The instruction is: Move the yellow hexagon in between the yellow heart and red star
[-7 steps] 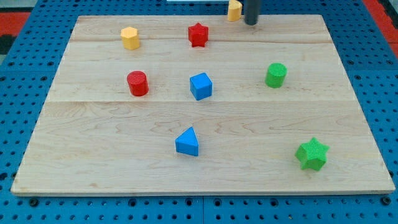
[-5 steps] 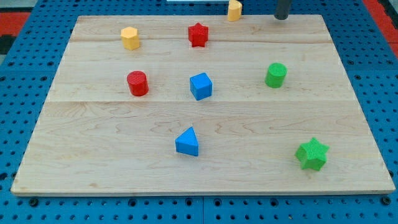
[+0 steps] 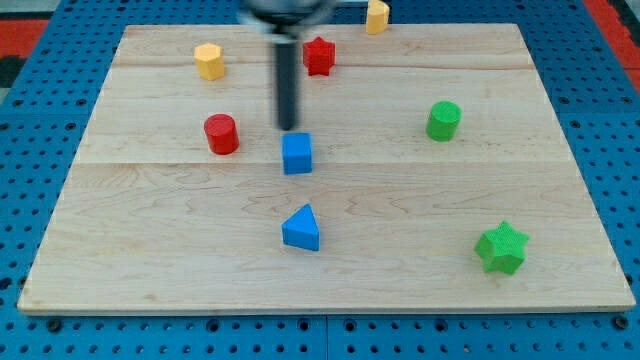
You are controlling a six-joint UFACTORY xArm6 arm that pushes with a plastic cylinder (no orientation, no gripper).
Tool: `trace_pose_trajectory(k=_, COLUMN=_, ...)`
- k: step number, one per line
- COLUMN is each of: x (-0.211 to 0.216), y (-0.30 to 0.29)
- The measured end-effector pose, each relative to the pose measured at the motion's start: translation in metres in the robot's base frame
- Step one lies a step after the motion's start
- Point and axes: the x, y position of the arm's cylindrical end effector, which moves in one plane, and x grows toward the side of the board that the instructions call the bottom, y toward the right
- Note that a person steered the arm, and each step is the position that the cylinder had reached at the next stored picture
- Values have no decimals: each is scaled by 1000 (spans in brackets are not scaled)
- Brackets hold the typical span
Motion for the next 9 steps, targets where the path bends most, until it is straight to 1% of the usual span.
trace_pose_trajectory(k=1, x=-49, y=-78)
trace_pose_trajectory(k=2, x=-91, y=-81)
trace_pose_trajectory(k=3, x=-121, y=-55)
trace_pose_trajectory(k=4, x=-126, y=-21)
trace_pose_trajectory(k=6, x=-77, y=-16)
trace_pose_trajectory(k=7, x=-115, y=-10)
trace_pose_trajectory(k=8, x=-145, y=34)
trace_pose_trajectory(k=9, x=-166, y=68)
